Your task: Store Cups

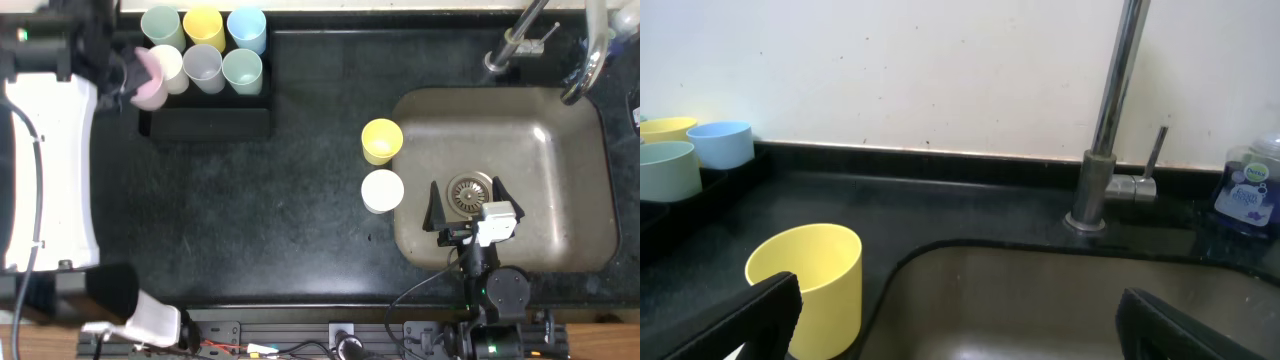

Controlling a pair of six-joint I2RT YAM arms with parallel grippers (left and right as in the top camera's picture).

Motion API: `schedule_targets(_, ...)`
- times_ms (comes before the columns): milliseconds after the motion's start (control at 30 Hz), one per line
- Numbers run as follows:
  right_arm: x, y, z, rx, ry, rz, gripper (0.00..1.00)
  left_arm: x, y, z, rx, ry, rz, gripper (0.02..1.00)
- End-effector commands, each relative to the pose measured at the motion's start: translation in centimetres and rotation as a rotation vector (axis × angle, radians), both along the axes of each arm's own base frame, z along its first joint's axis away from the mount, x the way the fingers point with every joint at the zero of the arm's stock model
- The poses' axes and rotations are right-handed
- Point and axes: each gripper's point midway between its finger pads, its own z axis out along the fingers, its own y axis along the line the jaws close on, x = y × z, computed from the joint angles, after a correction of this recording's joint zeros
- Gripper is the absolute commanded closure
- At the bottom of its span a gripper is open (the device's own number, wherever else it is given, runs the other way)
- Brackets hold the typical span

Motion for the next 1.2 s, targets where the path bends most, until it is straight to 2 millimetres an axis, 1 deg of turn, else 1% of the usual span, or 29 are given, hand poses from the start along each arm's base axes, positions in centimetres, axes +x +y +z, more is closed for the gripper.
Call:
schedule_targets(33, 0.0, -0.1, -0.4, 0.007, 0.001, -0.002, 0.005, -1.2, 0.1, -5.9, -0.206, 0.007, 0.058, 0.982)
schedule_targets(133, 0.0, -0.1, -0.4, 0.007, 0.001, -0.002, 0.005, -0.7, 0.3, -7.2, -0.248, 0.006, 0.066, 0.982)
schedule_targets(300, 0.0, -0.1, -0.4, 0.007, 0.001, -0.002, 0.003, 0.2, 0.6, -7.8, -0.239, -0.005, 0.068, 0.982)
schedule_targets(467, 0.0, -0.1, -0.4, 0.007, 0.001, -0.002, 0.003, 0.3, 0.7, -9.1, -0.245, 0.032, 0.076, 0.982)
schedule_targets(567, 0.0, -0.1, -0.4, 0.007, 0.001, -0.002, 0.003, 0.3, 1.1, -9.9, -0.230, 0.054, 0.106, 0.982)
schedule_targets(700, 0.0, -0.1, -0.4, 0.007, 0.001, -0.002, 0.003, 0.8, 1.4, -10.8, -0.223, 0.057, 0.118, 0.982)
schedule_targets(833, 0.0, -0.1, -0.4, 0.007, 0.001, -0.002, 0.003, 1.6, 1.6, -10.9, -0.220, 0.034, 0.116, 0.982)
schedule_targets(1200, 0.0, -0.1, -0.4, 0.007, 0.001, -0.002, 0.003, 1.5, 2.3, -11.0, -0.179, 0.041, 0.126, 0.982)
